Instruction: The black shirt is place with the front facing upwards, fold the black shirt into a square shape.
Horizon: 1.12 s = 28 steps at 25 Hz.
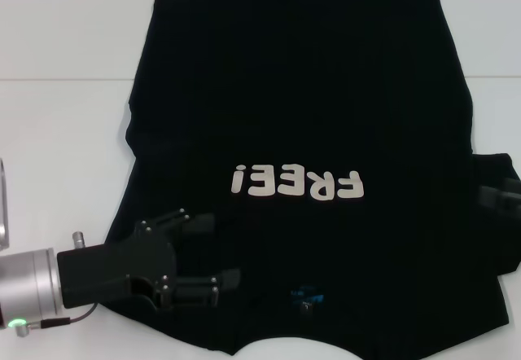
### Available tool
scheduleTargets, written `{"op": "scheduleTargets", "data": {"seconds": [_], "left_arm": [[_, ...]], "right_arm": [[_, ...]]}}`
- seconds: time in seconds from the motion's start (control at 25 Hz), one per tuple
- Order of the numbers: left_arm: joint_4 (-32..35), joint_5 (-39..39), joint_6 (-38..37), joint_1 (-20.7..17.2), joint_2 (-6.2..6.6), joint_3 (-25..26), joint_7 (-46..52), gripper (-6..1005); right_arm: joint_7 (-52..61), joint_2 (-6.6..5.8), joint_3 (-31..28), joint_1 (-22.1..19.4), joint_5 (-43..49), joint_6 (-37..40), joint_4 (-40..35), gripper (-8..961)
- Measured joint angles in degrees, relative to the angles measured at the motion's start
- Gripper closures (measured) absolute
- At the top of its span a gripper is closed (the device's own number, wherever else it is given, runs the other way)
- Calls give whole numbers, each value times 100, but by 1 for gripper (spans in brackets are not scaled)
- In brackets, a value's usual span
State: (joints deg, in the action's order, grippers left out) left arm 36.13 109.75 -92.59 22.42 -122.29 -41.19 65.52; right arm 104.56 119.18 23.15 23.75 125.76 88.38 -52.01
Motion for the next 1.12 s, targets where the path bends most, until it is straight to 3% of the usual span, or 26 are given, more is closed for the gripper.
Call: {"op": "scheduleTargets", "data": {"seconds": [0.2,0.44,0.68,0.8,1.12], "left_arm": [[48,3,9,-11,23,-73,-24,54],[53,3,11,-14,39,-65,-88,56],[36,3,12,8,40,-83,-102,57],[33,3,12,8,40,-83,-102,58],[12,3,10,11,40,-82,-95,59]], "right_arm": [[2095,-252,139,203,1138,321,-1041,145],[3669,-511,467,640,2378,575,-1211,146],[4069,-540,583,1090,3386,487,-1149,146],[4112,-545,636,1214,3524,416,-918,146],[4125,-698,658,1392,3591,-35,30,146]]}}
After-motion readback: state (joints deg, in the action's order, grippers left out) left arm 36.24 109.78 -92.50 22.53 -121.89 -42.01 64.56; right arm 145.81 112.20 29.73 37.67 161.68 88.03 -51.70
